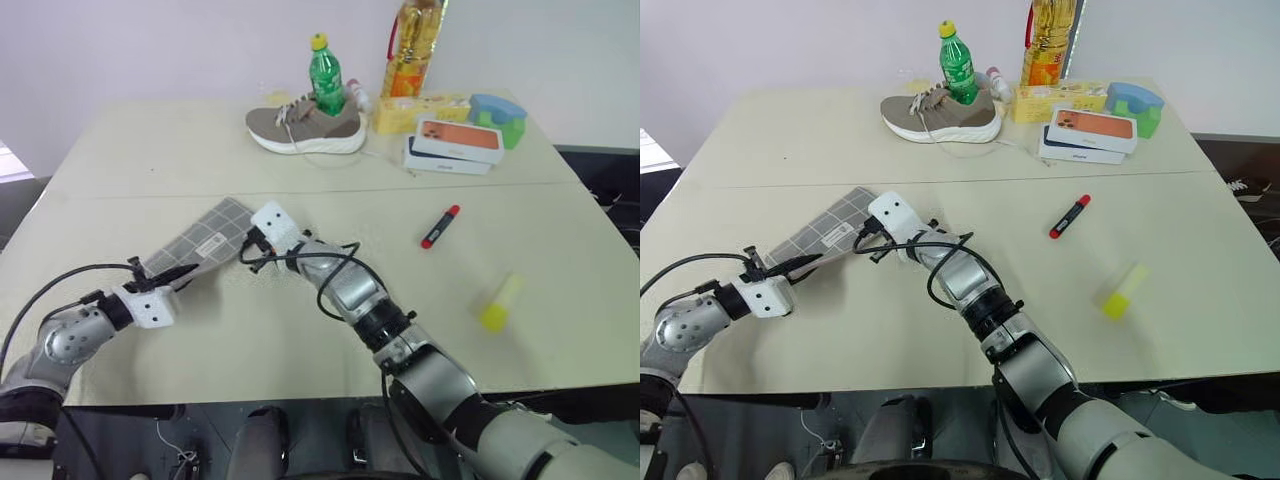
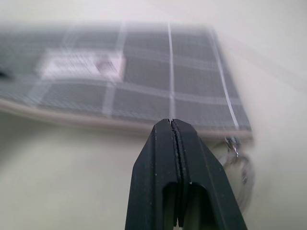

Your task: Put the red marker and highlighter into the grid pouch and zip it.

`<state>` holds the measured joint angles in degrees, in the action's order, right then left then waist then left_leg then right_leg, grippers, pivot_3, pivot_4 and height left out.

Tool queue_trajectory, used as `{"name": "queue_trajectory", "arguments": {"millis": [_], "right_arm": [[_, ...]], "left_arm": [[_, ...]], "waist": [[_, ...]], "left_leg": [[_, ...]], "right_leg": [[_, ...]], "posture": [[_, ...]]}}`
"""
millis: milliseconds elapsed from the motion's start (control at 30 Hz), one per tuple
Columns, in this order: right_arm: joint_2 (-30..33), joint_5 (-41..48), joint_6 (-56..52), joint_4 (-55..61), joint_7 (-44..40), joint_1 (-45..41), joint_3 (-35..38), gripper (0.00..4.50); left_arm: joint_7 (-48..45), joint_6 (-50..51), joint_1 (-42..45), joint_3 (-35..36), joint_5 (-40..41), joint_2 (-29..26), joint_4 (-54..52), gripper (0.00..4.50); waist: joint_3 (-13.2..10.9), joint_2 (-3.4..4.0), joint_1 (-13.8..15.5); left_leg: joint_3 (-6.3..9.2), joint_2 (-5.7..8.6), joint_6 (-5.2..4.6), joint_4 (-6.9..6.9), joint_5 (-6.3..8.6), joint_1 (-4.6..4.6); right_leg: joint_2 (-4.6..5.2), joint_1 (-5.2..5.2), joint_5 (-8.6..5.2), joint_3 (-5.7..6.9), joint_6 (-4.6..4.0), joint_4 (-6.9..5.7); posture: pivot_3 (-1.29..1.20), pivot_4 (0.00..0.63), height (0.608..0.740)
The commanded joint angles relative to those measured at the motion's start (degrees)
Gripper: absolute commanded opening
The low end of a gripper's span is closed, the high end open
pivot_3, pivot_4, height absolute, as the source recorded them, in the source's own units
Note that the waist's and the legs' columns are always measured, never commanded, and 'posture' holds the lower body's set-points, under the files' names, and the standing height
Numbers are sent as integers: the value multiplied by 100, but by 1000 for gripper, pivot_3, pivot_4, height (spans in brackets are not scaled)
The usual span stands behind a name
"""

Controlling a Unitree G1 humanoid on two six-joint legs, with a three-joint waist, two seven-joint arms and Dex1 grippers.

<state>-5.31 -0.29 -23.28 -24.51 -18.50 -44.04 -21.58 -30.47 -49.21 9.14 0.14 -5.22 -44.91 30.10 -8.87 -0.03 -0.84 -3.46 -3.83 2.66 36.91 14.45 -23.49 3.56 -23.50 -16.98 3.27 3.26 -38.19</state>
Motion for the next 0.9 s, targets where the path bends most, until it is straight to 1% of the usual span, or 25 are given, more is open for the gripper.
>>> {"name": "queue_trajectory", "arguments": {"millis": [33, 67, 167, 200, 233, 267, 300, 333, 367, 400, 467, 600, 767, 900], "right_arm": [[448, 111, -111, 1441, -236, 285, 363, 0], [609, 244, -300, 1839, -303, 432, 538, 0], [1056, 739, -1078, 2925, -495, 881, 1126, 880], [1215, 804, -1261, 3174, -563, 1001, 1219, 1390], [1457, 890, -1492, 3465, -679, 1163, 1335, 2008], [1744, 1000, -1750, 3778, -810, 1351, 1498, 2390], [1982, 1087, -1952, 4029, -890, 1496, 1644, 2989], [2156, 1190, -2172, 4241, -906, 1597, 1813, 3390], [2258, 1287, -2371, 4396, -875, 1662, 1952, 3979], [2310, 1371, -2574, 4510, -818, 1705, 2073, 4436], [2405, 1425, -2846, 4640, -723, 1775, 2208, 4436], [2395, 1440, -3174, 4803, -452, 1881, 2365, 4436], [2387, 1492, -3287, 4891, -255, 1895, 2411, 4436], [2397, 1450, -3235, 4820, -83, 1837, 2412, 4436]], "left_arm": [[-403, 1190, -178, -105, 1015, 283, -1342, 78], [-456, 1497, -208, -135, 1143, 364, -1687, 78], [-548, 2225, -246, -194, 1368, 632, -2399, 0], [-565, 2396, -242, -205, 1385, 711, -2538, 0], [-544, 2566, -195, -255, 1359, 835, -2665, 0], [-502, 2786, -108, -338, 1347, 1011, -2768, 0], [-449, 2950, -17, -404, 1324, 1189, -2824, 0], [-409, 3099, 80, -463, 1319, 1380, -2868, 0], [-390, 3215, 148, -501, 1311, 1536, -2902, 0], [-384, 3292, 194, -524, 1303, 1663, -2942, 0], [-422, 3426, 245, -581, 1322, 1849, -3038, 0], [-511, 3648, 217, -714, 1328, 2063, -3345, 0], [-631, 3784, 143, -741, 1376, 2117, -3569, 0], [-811, 3775, 51, -730, 1412, 2027, -3688, 0]], "waist": [[-4, -11, 7], [-10, -23, 10], [-11, -33, 8], [-12, -33, -3], [-12, -33, -25], [-12, -33, -18], [-12, -32, -5], [-13, -32, 17], [-16, -36, 16], [-18, -37, -1], [-19, -40, -32], [-20, -40, -14], [-21, -41, 10], [-23, -43, 6]], "left_leg": [[2, 1, 0, 2, 0, -5], [9, 1, -2, 6, 1, -8], [24, 4, -3, 10, 2, -11], [23, 3, -3, 10, 2, -9], [23, 3, -3, 9, 2, -5], [19, 2, -3, 7, 2, 0], [20, 4, -3, 5, 2, 1], [21, 5, -3, 4, 2, 1], [20, 5, -3, 4, 2, 0], [17, 5, -3, 5, 2, -1], [18, -1, -3, 7, 2, 3], [27, -10, -4, 5, 2, 5], [26, -8, -4, 5, 2, 3], [27, -6, -4, 7, 2, 3]], "right_leg": [[0, 0, 3, 0, 5, 3], [0, 0, 7, -1, 12, 7], [-2, 5, 9, -2, 15, 10], [-4, 4, 9, -2, 15, 10], [-8, 4, 9, -2, 15, 9], [-14, 5, 9, -5, 15, 8], [-24, 5, 9, -5, 15, 9], [-29, 6, 8, -5, 14, 9], [-34, 6, 8, -4, 14, 10], [-38, 6, 8, -5, 14, 10], [-56, 3, 9, -15, 12, 9], [-78, 3, 8, -18, 9, 9], [-72, 3, 8, -21, 8, 12], [-71, 4, 8, -22, 8, 12]], "posture": [[0, 150, 740], [0, 150, 740], [0, 150, 740], [0, 150, 740], [0, 150, 740], [0, 150, 740], [0, 150, 740], [0, 150, 740], [0, 150, 740], [0, 150, 740], [0, 150, 740], [0, 150, 740], [0, 150, 740], [0, 150, 740]]}}
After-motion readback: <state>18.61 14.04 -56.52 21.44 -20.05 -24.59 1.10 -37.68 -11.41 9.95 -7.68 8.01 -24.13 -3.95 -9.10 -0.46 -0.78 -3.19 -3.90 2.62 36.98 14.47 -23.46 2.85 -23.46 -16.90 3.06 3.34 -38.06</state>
